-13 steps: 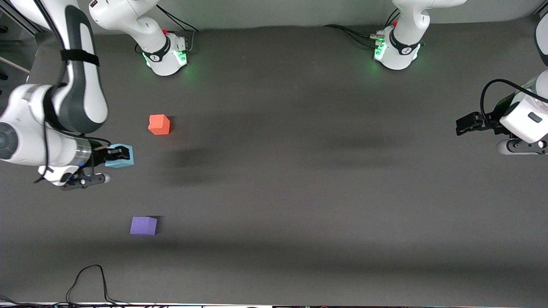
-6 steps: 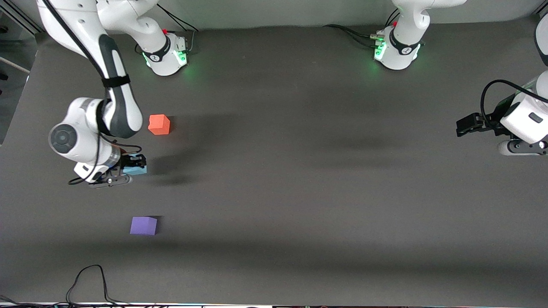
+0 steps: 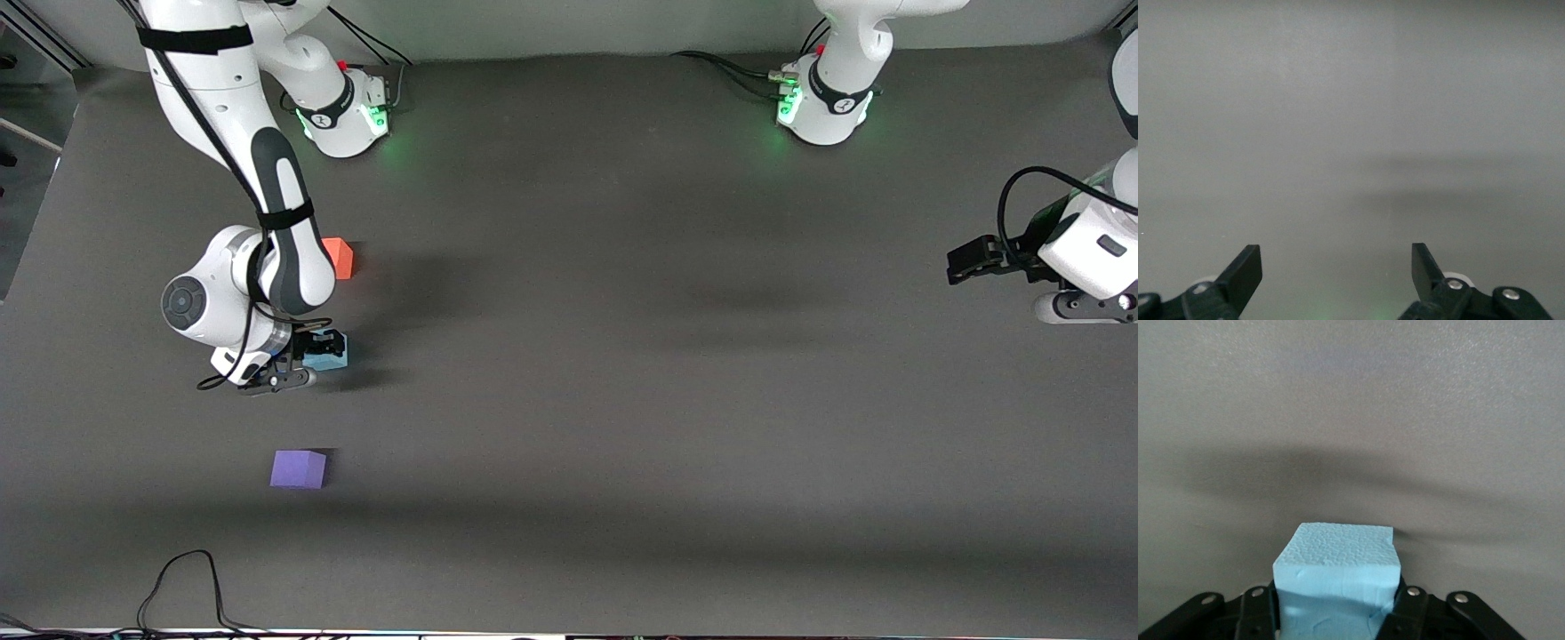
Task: Place blue block between orange and purple blocks
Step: 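Lower the blue cube between the orange and purple cubes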
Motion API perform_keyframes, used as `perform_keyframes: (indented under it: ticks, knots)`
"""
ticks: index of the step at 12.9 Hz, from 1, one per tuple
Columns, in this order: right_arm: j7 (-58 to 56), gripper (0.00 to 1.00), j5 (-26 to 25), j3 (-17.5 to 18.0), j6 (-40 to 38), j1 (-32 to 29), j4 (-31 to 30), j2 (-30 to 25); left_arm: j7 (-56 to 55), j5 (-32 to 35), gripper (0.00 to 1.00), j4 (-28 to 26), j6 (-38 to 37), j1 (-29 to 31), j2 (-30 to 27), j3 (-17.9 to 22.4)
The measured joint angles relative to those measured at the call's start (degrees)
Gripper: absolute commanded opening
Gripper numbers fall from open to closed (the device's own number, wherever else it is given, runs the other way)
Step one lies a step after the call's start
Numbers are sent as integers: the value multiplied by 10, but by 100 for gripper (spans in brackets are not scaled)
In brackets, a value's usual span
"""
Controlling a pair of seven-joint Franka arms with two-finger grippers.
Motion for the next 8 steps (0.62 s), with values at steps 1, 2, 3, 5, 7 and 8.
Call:
perform_keyframes:
  ticks: [1,2,3,5,7,8]
  knots:
    - [-9,100,10,-1,0,-1,0,1,0,0,100,0,0,0,0,0]
    - [-12,100,14,0,2,-1,0,5,0,0,100,0,0,0,0,0]
    - [-13,100,15,2,3,-1,0,10,0,0,100,0,0,0,0,0]
    - [-13,100,18,2,3,0,2,13,0,0,100,0,0,0,0,0]
    - [-13,100,18,1,-1,0,9,11,0,0,100,0,0,0,0,0]
    - [-13,100,15,-1,-12,0,14,6,0,0,100,0,0,0,0,0]
